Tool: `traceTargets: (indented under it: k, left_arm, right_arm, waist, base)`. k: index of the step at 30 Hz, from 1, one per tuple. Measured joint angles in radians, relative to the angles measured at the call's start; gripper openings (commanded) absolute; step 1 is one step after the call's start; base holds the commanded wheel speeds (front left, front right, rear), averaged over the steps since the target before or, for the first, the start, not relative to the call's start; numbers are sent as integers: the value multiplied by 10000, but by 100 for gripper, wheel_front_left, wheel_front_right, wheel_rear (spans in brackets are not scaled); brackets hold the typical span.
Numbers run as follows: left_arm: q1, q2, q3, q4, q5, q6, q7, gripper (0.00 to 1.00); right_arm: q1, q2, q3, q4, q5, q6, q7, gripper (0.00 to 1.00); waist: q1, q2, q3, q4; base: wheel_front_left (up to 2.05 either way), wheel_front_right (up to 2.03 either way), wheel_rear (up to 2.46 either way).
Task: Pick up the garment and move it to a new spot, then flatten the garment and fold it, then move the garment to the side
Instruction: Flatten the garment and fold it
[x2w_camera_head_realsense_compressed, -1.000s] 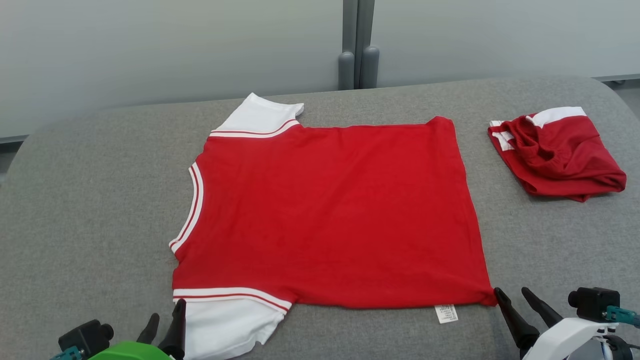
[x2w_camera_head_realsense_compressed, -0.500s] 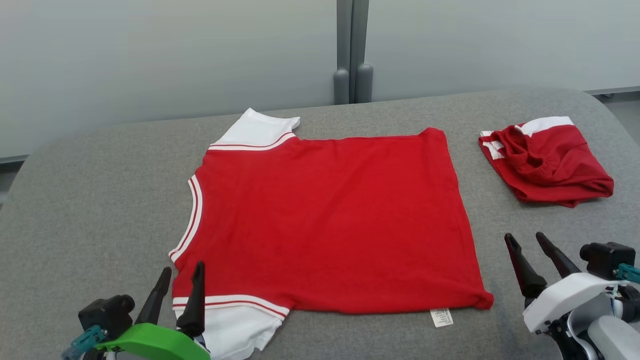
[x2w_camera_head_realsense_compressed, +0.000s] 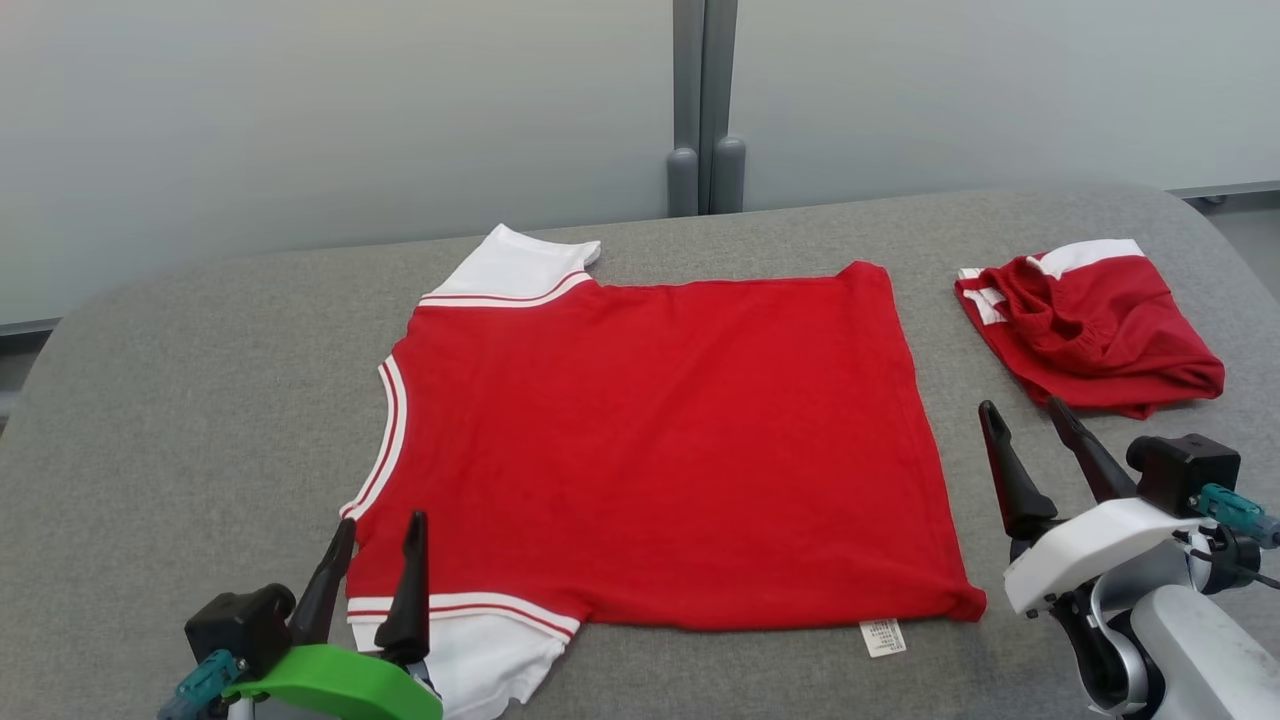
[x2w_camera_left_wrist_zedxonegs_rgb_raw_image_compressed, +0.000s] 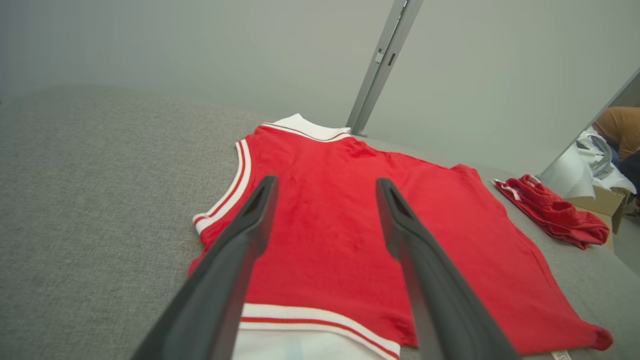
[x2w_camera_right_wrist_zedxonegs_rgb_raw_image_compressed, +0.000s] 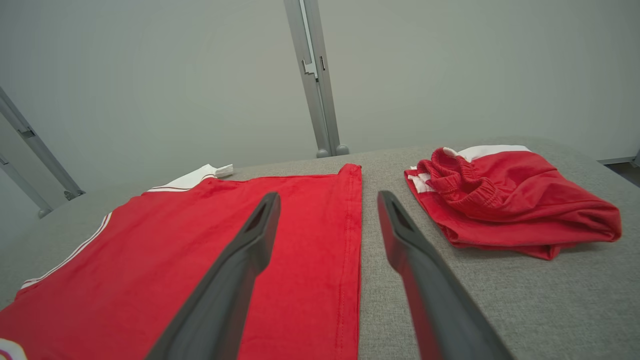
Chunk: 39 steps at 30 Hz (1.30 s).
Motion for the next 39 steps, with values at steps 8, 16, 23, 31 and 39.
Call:
traceTargets:
  k: [8,16,23,31,39]
  left_arm:
    - [19,-73,401,134,261,12,-33,100]
    - [91,-362,579,219,635,42,-86,100]
    - [252,-416,796,387,849,42,-88,100]
    - [268,-642,1070,380,1195,44,-88,100]
    - [280,-711,1133,351,1294,44,-88,100]
  right_arm:
    - [68,393,-125,-144,-205,-205,-12,100]
    - [83,744,-174,-477,-564,-209,-13,100]
    - [233,805,-221,-556,-738,-272,-13,100]
    - [376,876,-370,-573,-849,-278,-13,100]
    - [497,1009,-512,-619,-978,-280,-13,100]
  waist:
    - [0,0,-30,18]
    - [0,0,-23,21]
    - [0,0,-5,38]
    - [0,0,20,63]
    - [0,0,48,78]
  base:
    - [0,0,0]
    - [0,0,0]
    - [0,0,0]
    - [0,0,0]
    - [0,0,0]
